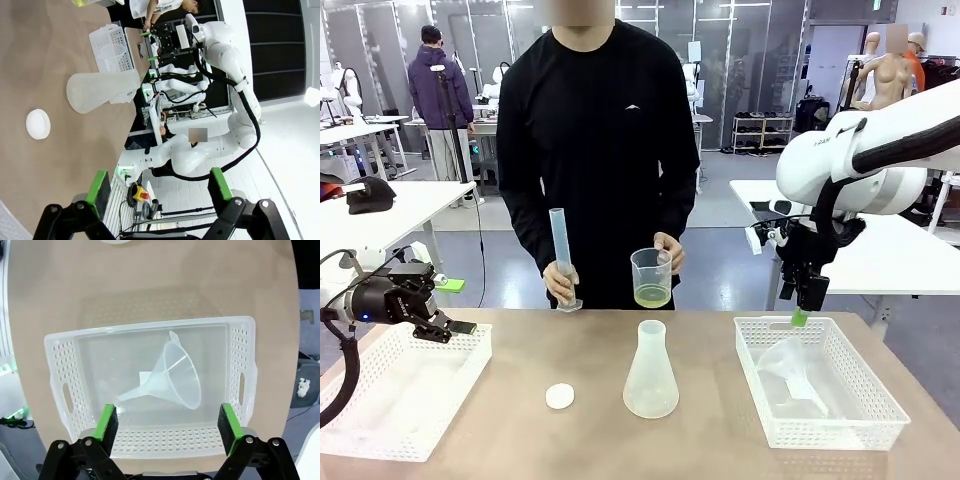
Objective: Prepare the solutions needed for the experiment.
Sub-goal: Pick up the Plastic Funnel and insert it into the Big flask.
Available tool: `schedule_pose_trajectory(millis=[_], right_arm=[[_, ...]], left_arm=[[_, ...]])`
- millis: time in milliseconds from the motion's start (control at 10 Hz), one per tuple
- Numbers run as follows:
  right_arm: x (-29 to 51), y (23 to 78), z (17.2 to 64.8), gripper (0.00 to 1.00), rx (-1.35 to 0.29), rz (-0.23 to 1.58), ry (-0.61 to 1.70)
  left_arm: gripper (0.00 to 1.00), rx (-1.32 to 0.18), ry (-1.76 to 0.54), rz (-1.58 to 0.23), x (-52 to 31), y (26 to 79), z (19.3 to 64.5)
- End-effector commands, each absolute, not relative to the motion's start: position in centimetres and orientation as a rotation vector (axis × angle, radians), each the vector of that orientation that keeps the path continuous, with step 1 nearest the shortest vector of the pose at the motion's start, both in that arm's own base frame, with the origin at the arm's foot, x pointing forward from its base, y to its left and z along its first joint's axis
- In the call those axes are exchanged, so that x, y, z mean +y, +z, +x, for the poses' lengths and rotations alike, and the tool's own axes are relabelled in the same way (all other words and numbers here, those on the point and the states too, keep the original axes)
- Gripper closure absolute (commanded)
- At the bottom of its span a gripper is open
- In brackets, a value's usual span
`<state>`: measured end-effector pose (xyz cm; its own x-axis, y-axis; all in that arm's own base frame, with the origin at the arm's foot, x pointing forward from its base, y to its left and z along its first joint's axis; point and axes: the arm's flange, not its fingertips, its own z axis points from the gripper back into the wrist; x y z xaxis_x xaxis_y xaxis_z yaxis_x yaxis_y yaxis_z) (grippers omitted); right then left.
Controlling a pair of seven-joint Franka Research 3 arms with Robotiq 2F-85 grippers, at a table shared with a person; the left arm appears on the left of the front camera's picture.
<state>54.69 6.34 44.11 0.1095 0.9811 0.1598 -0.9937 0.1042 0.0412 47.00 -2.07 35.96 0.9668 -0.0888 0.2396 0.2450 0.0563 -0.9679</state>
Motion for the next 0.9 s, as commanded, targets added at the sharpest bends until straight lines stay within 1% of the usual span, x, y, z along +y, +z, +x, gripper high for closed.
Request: schedule_pose_trajectory(millis=[0, 800], right_arm=[[6.25, 45.04, 54.49, 0.00, -0.121, 0.133, 1.442], [6.21, 44.93, 54.56, 0.00, -0.115, 0.140, 1.456]], left_arm=[[0.00, -0.133, -0.265, -1.491, -2.14, 36.07, 47.02], [0.00, -0.133, -0.265, -1.491, -2.14, 36.07, 47.02]])
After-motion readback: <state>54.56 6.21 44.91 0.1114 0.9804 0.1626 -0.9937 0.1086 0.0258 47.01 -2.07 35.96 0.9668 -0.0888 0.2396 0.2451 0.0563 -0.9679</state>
